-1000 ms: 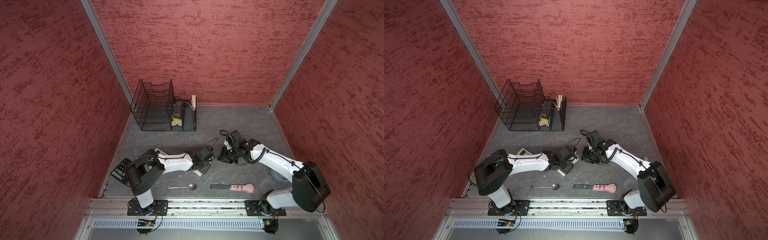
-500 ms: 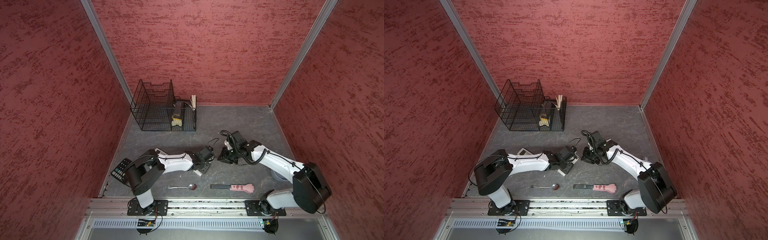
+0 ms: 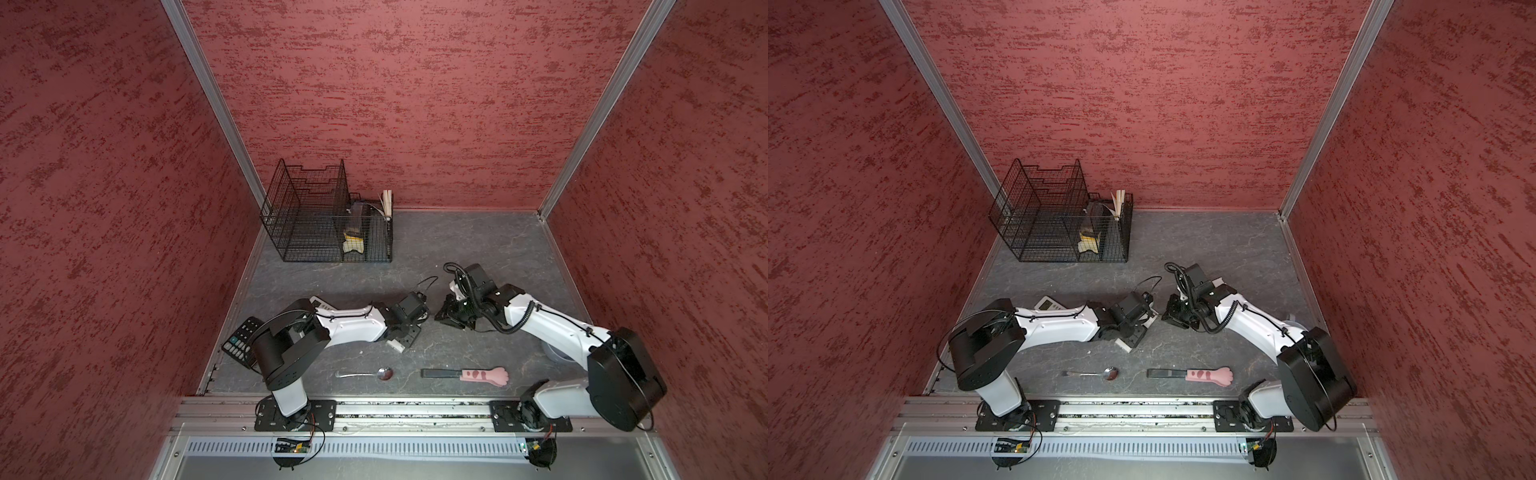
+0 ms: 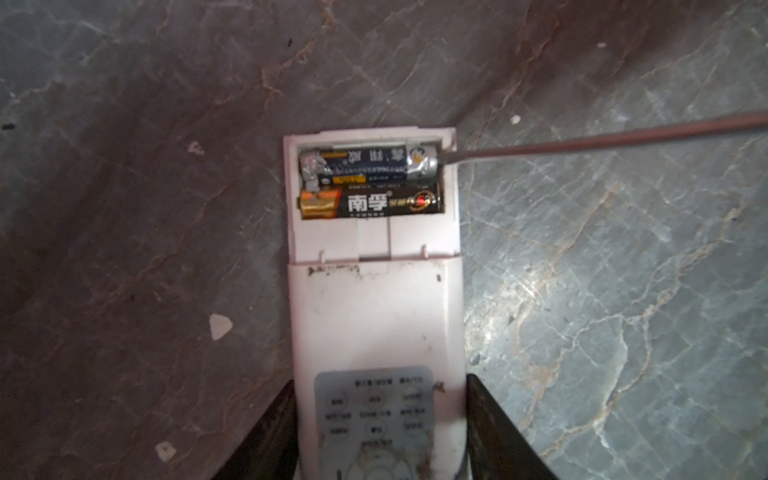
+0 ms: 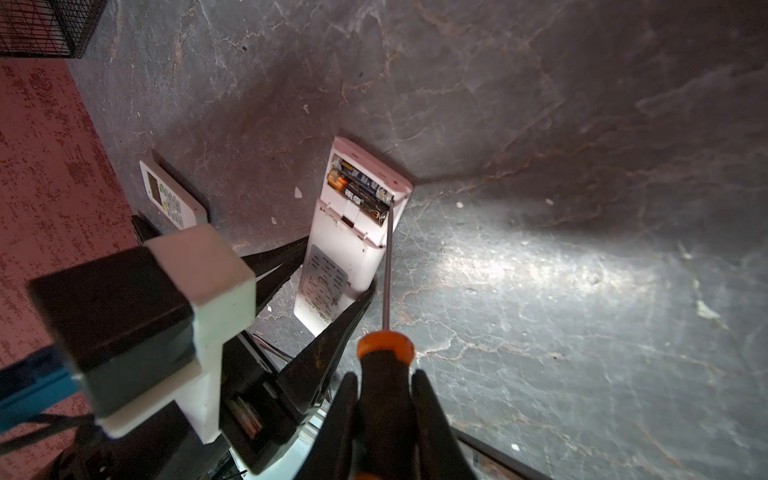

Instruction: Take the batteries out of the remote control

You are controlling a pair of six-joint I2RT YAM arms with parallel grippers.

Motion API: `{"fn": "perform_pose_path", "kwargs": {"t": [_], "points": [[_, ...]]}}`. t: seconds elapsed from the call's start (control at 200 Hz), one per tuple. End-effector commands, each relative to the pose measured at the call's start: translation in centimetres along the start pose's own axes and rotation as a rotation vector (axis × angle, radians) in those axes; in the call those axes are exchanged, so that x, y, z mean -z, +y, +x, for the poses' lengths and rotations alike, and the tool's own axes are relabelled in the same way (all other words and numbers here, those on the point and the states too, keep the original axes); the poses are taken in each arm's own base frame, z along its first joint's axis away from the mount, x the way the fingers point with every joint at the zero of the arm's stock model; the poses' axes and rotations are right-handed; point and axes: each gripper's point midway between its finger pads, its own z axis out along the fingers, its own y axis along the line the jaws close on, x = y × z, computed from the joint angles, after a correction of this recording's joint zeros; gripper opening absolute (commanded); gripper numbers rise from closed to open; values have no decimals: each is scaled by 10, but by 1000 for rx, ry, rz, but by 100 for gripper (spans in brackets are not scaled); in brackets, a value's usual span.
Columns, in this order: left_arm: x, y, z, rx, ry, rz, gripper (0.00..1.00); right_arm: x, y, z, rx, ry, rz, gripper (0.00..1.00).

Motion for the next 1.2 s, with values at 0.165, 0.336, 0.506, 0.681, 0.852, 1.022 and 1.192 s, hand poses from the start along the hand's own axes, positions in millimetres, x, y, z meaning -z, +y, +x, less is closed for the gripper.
{"fn": "perform_pose_path", "kwargs": {"t": [0.165, 0.336, 0.506, 0.681, 0.852, 1.022, 1.192], "points": [[-24, -20, 29, -76, 93, 78, 55, 12, 76, -29, 170, -108, -263, 0], [-25, -21, 30, -74, 96, 81, 55, 19, 84, -31, 186, -112, -269, 0], [-26, -21, 30, -72, 96, 82, 55, 28, 91, -35, 201, -138, -275, 0], [-25, -20, 31, -69, 95, 80, 55, 35, 95, -39, 217, -163, -268, 0], [-25, -21, 31, -65, 93, 80, 55, 44, 98, -43, 229, -196, -252, 0], [-25, -20, 32, -64, 94, 77, 55, 49, 92, -52, 230, -250, -196, 0], [-24, -18, 33, -61, 93, 70, 55, 43, 88, -60, 235, -267, -176, 0]]}}
